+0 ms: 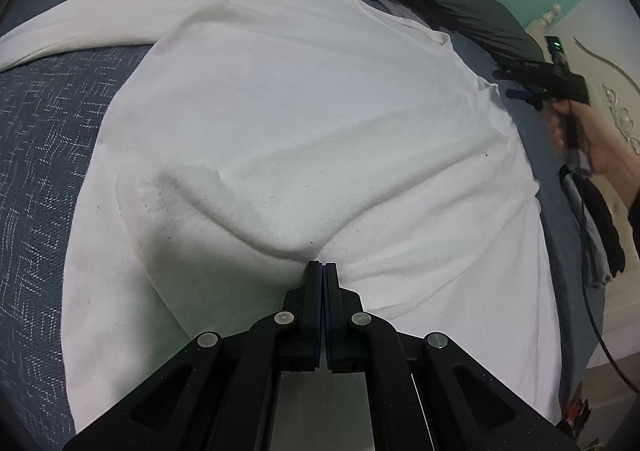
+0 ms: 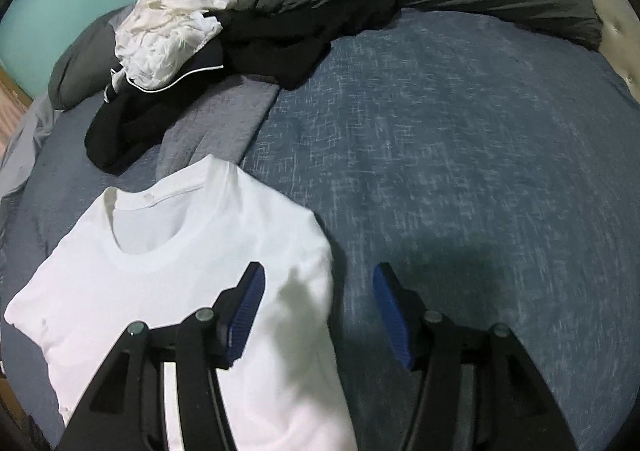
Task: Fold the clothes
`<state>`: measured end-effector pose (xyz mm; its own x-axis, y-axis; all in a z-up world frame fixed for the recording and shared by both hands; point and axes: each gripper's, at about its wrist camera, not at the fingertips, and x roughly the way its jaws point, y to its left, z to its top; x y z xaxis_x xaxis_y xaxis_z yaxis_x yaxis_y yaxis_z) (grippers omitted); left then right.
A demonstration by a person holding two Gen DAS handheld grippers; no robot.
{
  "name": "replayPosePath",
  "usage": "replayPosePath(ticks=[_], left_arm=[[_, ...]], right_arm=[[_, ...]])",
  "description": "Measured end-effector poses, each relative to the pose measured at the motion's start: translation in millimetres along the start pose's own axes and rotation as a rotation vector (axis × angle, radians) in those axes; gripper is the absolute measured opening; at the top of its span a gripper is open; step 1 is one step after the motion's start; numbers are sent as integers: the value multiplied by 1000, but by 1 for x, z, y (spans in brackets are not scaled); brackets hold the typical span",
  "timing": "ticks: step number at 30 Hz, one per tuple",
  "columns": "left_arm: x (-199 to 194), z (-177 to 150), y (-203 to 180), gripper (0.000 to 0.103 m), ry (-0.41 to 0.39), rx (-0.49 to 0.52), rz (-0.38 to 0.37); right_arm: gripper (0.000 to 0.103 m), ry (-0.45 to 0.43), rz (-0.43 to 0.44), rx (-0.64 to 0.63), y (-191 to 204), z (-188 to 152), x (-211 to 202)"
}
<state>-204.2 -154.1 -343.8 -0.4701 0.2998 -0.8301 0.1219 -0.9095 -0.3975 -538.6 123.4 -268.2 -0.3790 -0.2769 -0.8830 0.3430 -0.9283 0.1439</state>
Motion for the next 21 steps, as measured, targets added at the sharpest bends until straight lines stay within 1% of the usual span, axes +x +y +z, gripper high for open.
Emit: replayPosePath(ticks=[2, 4, 6, 7, 8, 9, 11, 14, 18, 20, 21], left_arm=[[0, 0, 1, 0, 2, 1, -7], [1, 0, 2, 0, 3, 3, -11], [0, -1, 2, 0, 3, 3, -14], [0, -1, 3, 0, 3, 4, -15], [0, -1, 3, 0, 3, 5, -15], [0, -1, 3, 0, 3, 6, -16], [1, -2, 3, 0, 2, 6, -20], [1, -2, 4, 0, 2, 6, -24], [0, -4, 5, 0, 2, 11, -21], [-2, -6, 6, 0, 0, 16, -18], [-2, -6, 6, 0, -1, 18, -16]], right_arm=[[57, 32, -27, -17, 5, 5, 12], [54, 52, -33, -28, 9, 9, 21], [38, 73, -44, -36, 11, 10, 30], [34, 86, -53, -40, 12, 11, 34], [22, 94, -62, -43, 12, 11, 37], [14, 91, -71, -44, 12, 12, 38], [9, 84, -87, -47, 11, 13, 40], [6, 67, -127, -65, 9, 15, 38], [5, 40, -175, -66, 5, 18, 37], [5, 38, -185, -56, 4, 19, 40], [5, 35, -176, -32, 2, 20, 42]])
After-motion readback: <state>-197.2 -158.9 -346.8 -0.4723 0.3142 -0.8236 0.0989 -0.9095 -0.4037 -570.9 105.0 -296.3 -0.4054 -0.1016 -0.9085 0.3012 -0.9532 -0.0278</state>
